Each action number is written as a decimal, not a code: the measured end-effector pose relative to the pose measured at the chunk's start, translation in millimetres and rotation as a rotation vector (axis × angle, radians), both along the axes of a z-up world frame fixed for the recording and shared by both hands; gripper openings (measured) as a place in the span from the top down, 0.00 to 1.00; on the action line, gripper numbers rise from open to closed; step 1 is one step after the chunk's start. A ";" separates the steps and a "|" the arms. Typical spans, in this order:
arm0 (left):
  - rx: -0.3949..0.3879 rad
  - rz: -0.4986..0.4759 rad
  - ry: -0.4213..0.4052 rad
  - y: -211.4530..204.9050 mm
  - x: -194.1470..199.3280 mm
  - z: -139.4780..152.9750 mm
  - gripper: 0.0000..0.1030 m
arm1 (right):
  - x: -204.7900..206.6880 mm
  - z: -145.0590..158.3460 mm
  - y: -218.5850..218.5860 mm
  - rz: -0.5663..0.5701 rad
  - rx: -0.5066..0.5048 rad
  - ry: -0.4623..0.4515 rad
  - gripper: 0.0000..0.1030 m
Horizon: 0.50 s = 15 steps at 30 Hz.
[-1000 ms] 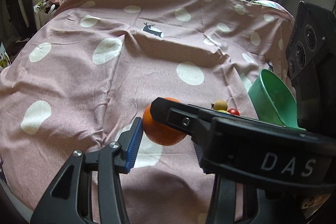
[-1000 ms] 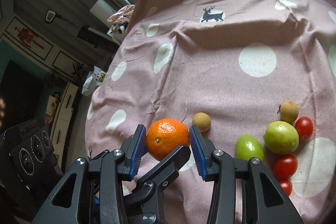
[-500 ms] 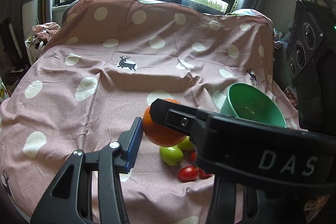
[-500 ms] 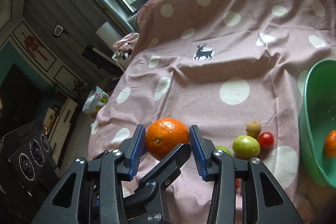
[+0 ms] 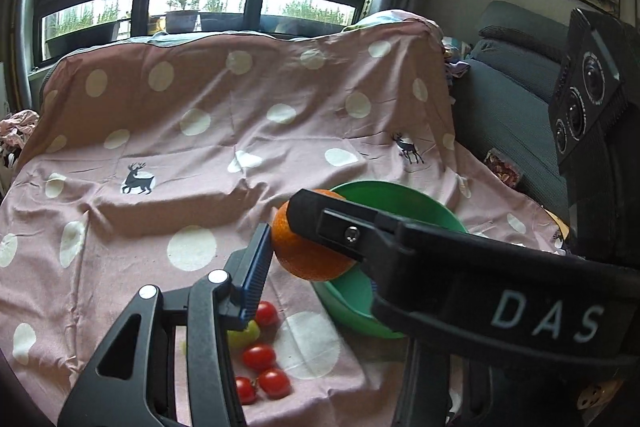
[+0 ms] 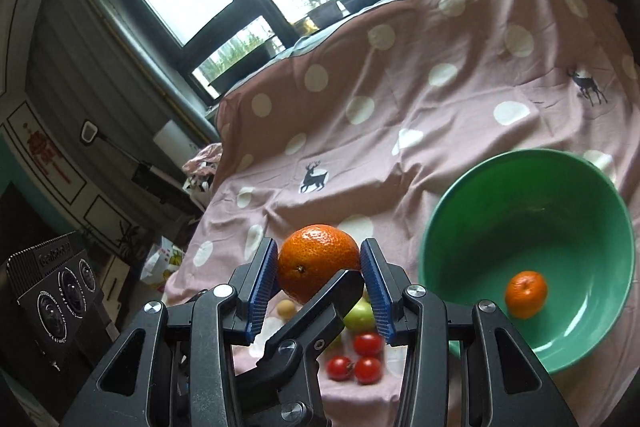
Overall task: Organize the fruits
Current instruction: 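Carry the orange with the right gripper over the green bowl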
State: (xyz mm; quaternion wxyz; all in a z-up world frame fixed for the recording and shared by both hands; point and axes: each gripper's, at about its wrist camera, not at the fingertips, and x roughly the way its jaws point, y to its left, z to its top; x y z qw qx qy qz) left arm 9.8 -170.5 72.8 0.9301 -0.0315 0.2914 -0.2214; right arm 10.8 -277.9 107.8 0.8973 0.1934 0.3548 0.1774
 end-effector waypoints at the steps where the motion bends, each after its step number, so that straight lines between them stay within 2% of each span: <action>1: 0.001 -0.018 -0.002 -7.4 1.0 0.2 0.55 | -1.0 0.3 -7.8 -0.016 0.001 -0.002 0.55; 8: 0.020 -0.128 0.012 -56.7 11.2 -6.9 0.55 | -3.6 -6.9 -56.8 -0.122 0.028 0.019 0.55; 15: 0.030 -0.200 0.060 -89.3 23.6 -19.5 0.55 | -1.7 -19.4 -91.4 -0.195 0.052 0.061 0.55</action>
